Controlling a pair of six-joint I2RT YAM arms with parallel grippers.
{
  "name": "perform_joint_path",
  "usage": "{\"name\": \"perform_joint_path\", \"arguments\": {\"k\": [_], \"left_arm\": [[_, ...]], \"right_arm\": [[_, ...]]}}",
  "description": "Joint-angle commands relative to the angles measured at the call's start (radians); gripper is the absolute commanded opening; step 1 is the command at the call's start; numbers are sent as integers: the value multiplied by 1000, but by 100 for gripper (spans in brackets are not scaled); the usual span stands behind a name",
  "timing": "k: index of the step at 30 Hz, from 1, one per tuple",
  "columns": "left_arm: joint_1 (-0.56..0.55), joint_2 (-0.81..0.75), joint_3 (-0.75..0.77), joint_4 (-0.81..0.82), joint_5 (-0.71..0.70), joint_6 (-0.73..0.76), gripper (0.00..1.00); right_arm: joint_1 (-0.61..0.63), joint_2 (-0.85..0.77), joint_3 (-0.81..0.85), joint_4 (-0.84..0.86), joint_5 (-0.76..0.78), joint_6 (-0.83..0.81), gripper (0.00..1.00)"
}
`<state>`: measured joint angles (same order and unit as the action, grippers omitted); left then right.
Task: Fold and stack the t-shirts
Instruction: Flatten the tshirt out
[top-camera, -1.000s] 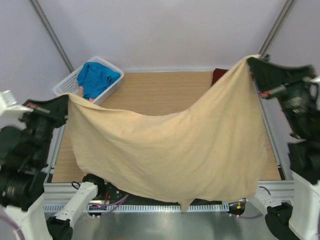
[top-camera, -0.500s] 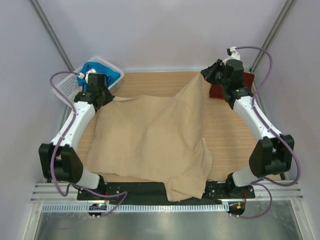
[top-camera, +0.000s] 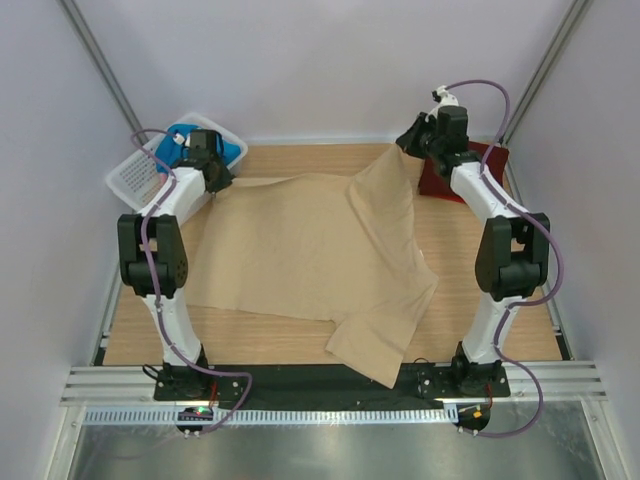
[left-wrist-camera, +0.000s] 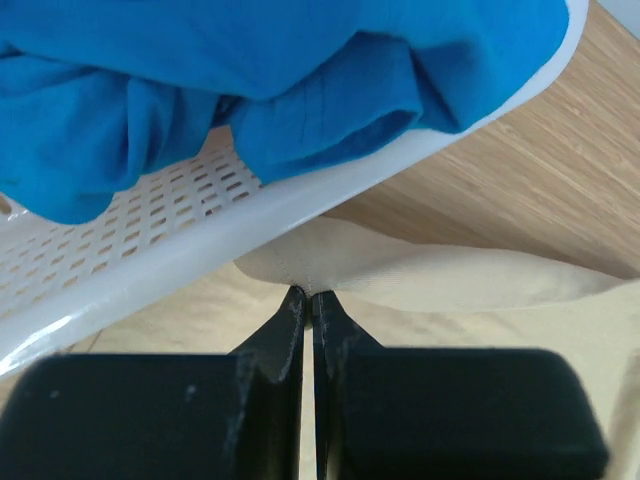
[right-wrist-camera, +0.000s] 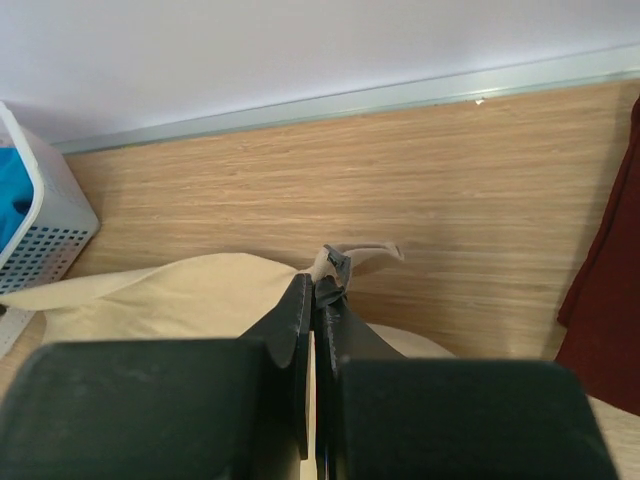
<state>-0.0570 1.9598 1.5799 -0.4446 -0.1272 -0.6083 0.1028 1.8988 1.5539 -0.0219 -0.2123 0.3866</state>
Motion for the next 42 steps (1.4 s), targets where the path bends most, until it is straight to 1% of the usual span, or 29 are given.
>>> {"name": "perform_joint_path", "arguments": {"k": [1,5,6,10,11,17,20,23,24,25,26,27,28,30,31,33,34,35,37,38,41,42], "left_arm": [[13,2,61,43,21,28,0],[26,13,71,38,40,25,0],[29,11,71,37,40,25,0],[39,-4,66,17,15,41,0],[43,-18,62,17,14,39,0],[48,-117,37,1,20,28,0],[49,-209,28,-23,23,16,0],[49,-330,9,-42,26,2,0],[49,-364,2,-45,29,-2,0],[49,-440,-7,-57,32,-10,0],[49,-475,-11,-65,37,-21,0],[49,-517,-17,-77,44,-28,0],[49,-592,-21,-85,50,-37,0],[40,-680,-60,-105,57,-65,0],[28,-759,-72,-114,38,-65,0],[0,-829,-92,-132,25,-45,0],[-13,-867,-93,-137,20,-39,0],[-14,-934,-96,-140,8,-33,0],[-30,-1007,-78,-166,-21,-10,0],[-44,-1063,-61,-180,-70,2,0],[-110,-1134,8,-221,-146,51,0],[-125,-1176,24,-233,-193,61,0]], "right_arm": [[2,-35,78,-13,-13,-78,1],[0,-75,68,-67,-4,-120,1],[0,-84,69,-102,-2,-130,1],[-2,-141,60,-176,63,-166,1],[-5,-150,49,-179,92,-167,1],[-51,-239,20,-151,122,-107,1],[-49,-282,40,-184,125,-94,1],[-49,-372,25,-179,125,-52,1],[-49,-438,14,-179,126,-29,1],[-48,-470,8,-179,128,-19,1],[-49,-512,0,-176,132,-5,1],[-49,-590,-21,-167,142,20,1],[-49,-628,-29,-168,146,35,1],[-28,-694,-26,-194,152,46,1],[-19,-763,-25,-202,159,51,1],[3,-826,-6,-225,166,48,1],[20,-883,3,-236,169,44,1],[24,-923,6,-239,166,47,1],[41,-989,8,-240,169,46,1],[43,-1050,11,-243,171,47,1],[66,-1113,49,-260,166,51,1],[69,-1133,86,-272,163,52,1]]}}
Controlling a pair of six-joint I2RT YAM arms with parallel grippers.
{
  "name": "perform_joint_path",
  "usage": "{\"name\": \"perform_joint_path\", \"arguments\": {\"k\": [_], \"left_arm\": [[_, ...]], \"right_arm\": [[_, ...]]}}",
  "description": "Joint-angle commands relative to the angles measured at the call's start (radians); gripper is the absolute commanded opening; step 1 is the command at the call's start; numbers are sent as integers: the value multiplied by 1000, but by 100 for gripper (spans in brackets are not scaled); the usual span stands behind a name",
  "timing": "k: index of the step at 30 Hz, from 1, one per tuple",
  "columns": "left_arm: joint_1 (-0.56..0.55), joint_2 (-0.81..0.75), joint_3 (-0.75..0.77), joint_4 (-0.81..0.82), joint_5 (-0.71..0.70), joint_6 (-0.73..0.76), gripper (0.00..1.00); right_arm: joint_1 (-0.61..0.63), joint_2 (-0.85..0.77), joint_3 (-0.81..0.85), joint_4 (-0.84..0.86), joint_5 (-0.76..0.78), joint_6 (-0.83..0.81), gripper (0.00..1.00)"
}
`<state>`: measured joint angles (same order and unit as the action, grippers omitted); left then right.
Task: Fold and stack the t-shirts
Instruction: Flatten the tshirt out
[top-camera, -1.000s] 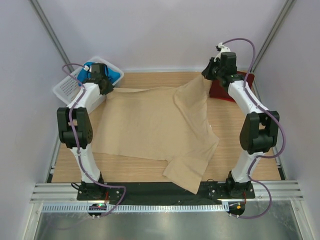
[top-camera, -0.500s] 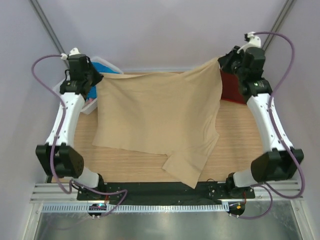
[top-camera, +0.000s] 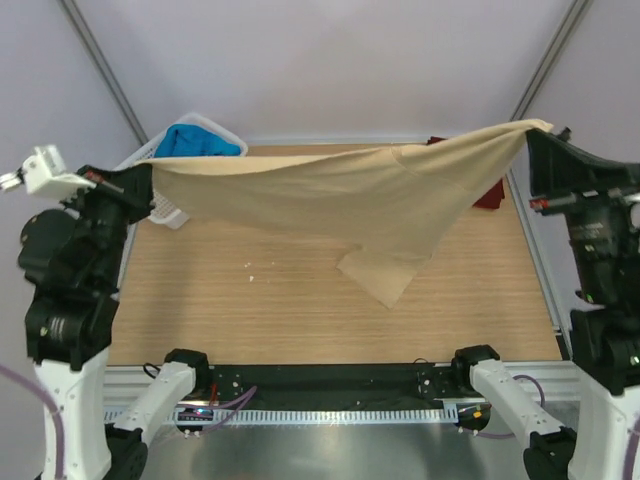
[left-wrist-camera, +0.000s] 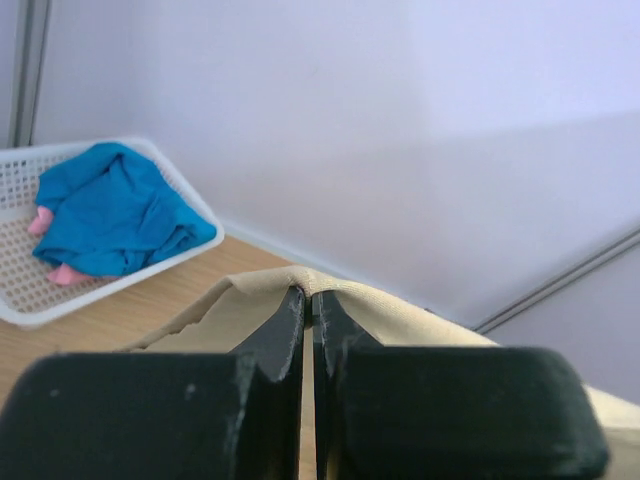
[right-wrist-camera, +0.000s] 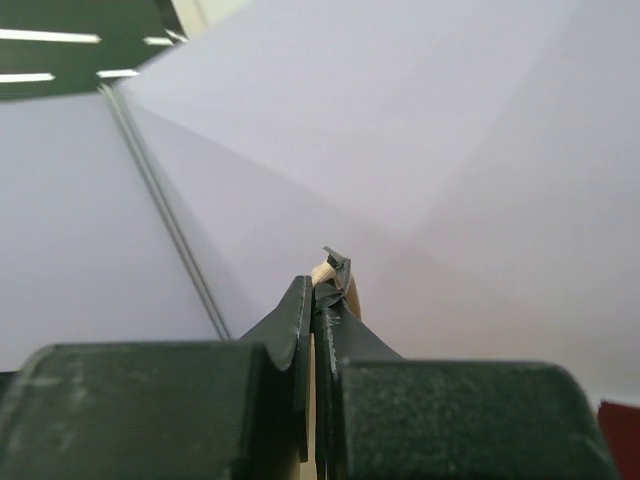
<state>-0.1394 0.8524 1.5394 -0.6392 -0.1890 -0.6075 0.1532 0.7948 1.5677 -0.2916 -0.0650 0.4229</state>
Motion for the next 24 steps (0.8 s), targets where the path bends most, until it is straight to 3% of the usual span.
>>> {"name": "perform_joint_path", "arguments": {"k": [1,6,12,18,24], "left_arm": [[-55,-90,95,-40,-150,70,0],[-92,-177,163,-22,-199,89,1],[-97,-87,272,-62,-188,72,0],[-98,45,174,-47,-152,68,1],[-97,187,-97,41,-99,96,0]], "right_arm": [[25,-40,93,-7,14,16,1],[65,-34,268,-29,24,22,1],[66,56,393,-89,45,11,1],[66,126,275,-112,135,-36,1],[66,164,-84,-21,226,-75,1]]}}
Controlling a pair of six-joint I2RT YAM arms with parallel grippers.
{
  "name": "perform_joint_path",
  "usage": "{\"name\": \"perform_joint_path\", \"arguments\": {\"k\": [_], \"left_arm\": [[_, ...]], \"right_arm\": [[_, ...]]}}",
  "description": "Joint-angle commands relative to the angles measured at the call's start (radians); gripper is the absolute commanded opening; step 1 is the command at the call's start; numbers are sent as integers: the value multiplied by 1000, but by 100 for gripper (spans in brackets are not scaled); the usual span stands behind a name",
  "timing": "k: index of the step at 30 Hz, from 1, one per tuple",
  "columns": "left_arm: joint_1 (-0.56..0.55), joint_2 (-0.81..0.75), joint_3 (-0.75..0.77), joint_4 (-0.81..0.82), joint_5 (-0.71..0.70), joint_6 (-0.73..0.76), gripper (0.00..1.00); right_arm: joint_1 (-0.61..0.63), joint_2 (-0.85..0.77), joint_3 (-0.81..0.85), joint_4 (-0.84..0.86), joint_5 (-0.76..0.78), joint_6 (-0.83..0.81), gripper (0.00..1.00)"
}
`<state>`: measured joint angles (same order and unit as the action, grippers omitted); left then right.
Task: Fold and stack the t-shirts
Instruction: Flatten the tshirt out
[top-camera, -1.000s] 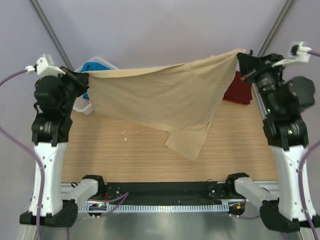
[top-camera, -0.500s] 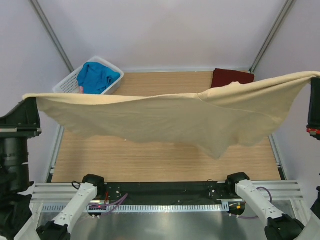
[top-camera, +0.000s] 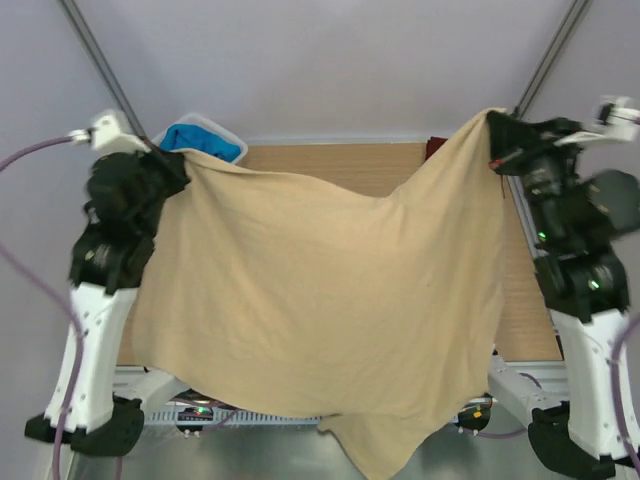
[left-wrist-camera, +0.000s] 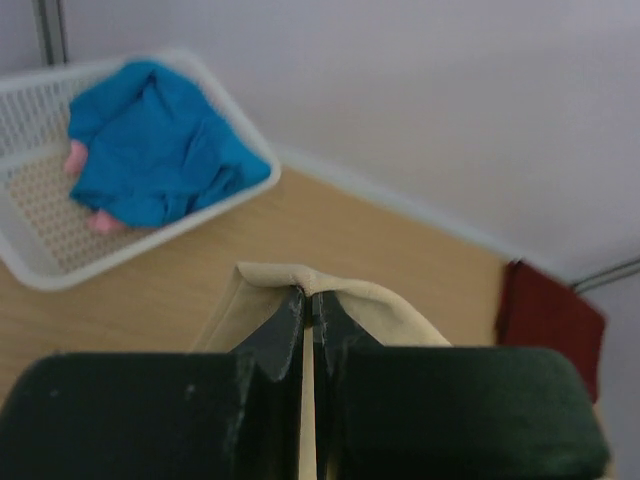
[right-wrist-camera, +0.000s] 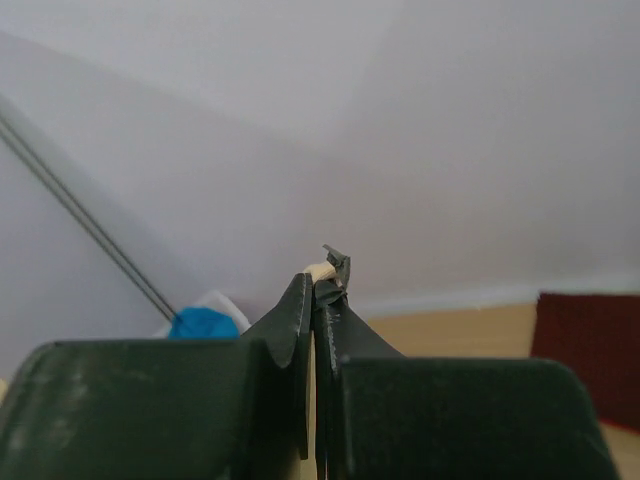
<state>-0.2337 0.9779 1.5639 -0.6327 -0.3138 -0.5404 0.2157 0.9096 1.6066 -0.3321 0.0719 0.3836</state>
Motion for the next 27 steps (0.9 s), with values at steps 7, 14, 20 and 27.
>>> {"name": "perform_joint_path", "arguments": {"k": [7,14,20,27], "left_arm": [[30,263,-375,255,119,92,0],[91,603,-323,386,223,82,0],[103,811,-176,390,237,105,0],[135,889,-96,373,266,102,0]], "right_arm": [[-21,159,-437,177,115,-63,1],[-49,374,-481,260,103,-112,1],[-68,544,-403,254,69,-173,1],[-72,626,-334,200,52,-180,1]]}}
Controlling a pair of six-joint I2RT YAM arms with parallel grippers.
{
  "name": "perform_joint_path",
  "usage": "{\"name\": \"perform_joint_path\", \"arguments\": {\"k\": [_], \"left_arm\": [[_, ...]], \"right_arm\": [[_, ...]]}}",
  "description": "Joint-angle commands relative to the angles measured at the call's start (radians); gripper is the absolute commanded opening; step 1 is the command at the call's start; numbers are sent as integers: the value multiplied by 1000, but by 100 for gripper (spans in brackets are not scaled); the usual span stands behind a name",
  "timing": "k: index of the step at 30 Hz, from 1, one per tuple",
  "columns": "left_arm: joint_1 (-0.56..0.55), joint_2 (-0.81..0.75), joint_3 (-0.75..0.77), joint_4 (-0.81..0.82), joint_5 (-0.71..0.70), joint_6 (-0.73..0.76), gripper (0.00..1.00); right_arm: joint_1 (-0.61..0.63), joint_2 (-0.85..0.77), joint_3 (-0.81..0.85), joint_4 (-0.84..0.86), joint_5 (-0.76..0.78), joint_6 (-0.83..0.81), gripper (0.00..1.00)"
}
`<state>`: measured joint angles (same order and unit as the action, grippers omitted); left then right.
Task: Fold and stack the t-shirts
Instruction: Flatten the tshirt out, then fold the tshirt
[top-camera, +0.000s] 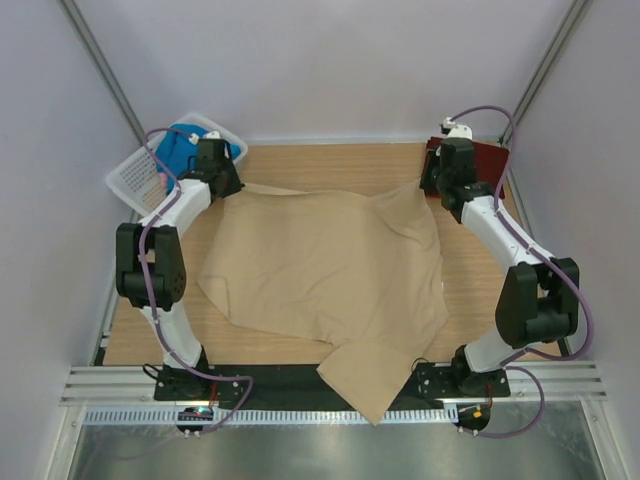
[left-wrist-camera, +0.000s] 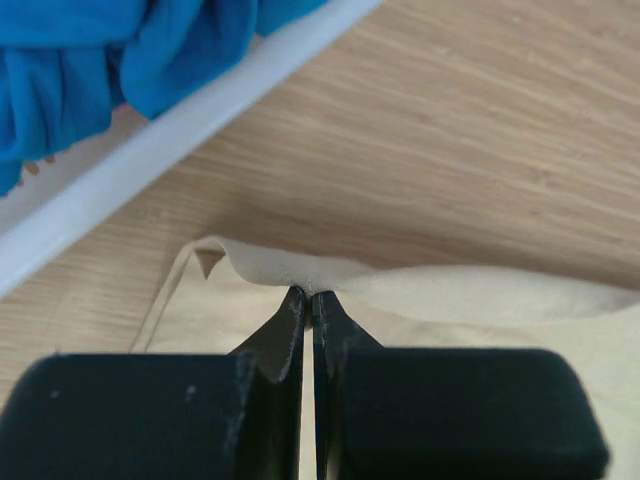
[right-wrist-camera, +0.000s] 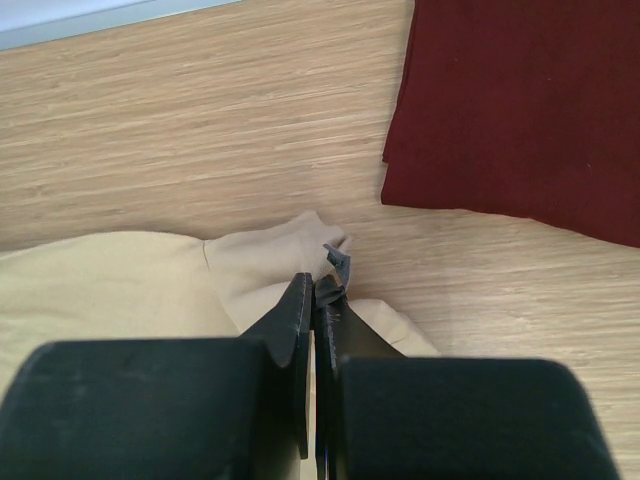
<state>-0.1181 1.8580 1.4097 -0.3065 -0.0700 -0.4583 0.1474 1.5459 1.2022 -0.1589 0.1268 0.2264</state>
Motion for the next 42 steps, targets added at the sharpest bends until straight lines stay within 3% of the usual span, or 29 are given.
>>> {"name": "perform_joint_path", "arguments": {"k": [1,12,24,35,42], "left_arm": [[26,13,60,47,30,20,0],[71,21,97,-100,96,67,0],[77,14,78,-267,21,83,0],[80,18,58,-388,-63,99,0],[80,30,32,-416,-37,81,0]], "right_arm": [[-3,-12,79,12,7,-15,1],[-3,-213,22,-237,30,40,1],[1,-371,-108,-428,-19,129,1],[6,-493,-223,-553,-67,165,1],[9,-566,-320,-587,-84,185,1]]}}
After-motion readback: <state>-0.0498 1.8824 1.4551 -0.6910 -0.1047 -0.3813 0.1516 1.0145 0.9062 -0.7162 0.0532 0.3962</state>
